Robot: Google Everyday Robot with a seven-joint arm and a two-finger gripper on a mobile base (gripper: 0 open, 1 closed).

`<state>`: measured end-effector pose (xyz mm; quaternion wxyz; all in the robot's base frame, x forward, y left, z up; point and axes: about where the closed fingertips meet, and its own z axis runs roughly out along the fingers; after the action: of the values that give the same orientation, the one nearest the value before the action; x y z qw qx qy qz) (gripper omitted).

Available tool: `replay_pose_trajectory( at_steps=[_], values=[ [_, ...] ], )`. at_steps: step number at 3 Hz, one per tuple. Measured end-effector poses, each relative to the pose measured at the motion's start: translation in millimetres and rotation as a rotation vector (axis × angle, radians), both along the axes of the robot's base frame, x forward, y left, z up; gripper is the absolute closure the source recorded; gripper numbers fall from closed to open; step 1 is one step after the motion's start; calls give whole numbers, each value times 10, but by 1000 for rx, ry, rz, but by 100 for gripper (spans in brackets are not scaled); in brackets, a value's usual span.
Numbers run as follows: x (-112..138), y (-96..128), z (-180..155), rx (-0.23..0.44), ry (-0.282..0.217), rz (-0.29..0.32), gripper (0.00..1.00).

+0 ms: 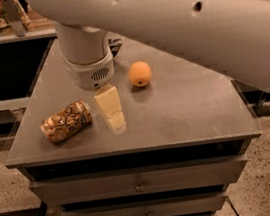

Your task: Place orange can upright

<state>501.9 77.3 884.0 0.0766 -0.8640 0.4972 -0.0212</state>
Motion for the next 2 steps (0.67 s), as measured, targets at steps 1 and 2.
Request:
replay_pose_trajectory(
  at_steps=[1,2],
  values=[
    [26,233,-172,-4,31,25,0],
    [19,436,-255,-9,46,46,0]
  ],
)
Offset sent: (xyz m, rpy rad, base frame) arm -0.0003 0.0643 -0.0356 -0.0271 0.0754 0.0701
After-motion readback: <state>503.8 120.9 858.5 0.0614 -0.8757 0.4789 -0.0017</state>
